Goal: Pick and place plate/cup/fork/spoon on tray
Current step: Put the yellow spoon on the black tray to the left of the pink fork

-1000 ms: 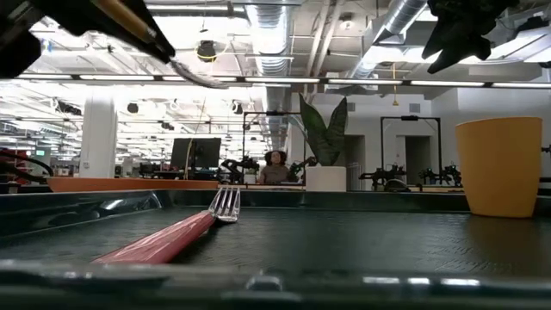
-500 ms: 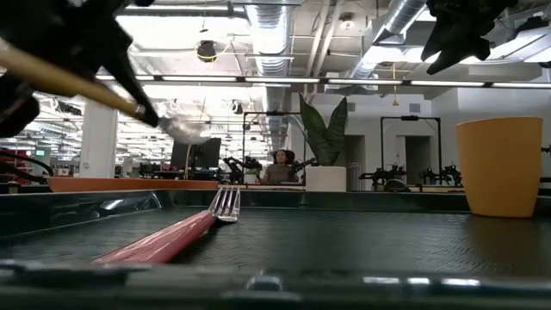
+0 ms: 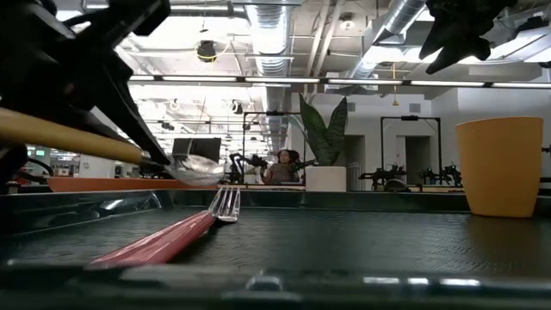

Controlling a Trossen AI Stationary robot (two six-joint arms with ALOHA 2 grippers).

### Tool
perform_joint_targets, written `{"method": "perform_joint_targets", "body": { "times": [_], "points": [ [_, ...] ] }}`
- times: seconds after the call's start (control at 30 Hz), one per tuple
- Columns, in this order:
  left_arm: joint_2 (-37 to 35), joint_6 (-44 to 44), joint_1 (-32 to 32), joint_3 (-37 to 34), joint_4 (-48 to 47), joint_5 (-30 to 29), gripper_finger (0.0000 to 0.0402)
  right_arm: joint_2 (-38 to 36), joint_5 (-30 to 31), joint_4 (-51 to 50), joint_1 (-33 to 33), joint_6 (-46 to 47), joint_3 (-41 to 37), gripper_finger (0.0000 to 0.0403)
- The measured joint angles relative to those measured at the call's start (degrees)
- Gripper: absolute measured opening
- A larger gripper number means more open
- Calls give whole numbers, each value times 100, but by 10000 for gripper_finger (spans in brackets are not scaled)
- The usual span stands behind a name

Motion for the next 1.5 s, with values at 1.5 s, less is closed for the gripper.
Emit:
{"method": "perform_joint_targets", "body": {
  "times": [1.5],
  "points": [
    [-52,179,154,-4,-448,786,41,0,-24,79,2,100,0,244]
  ]
}}
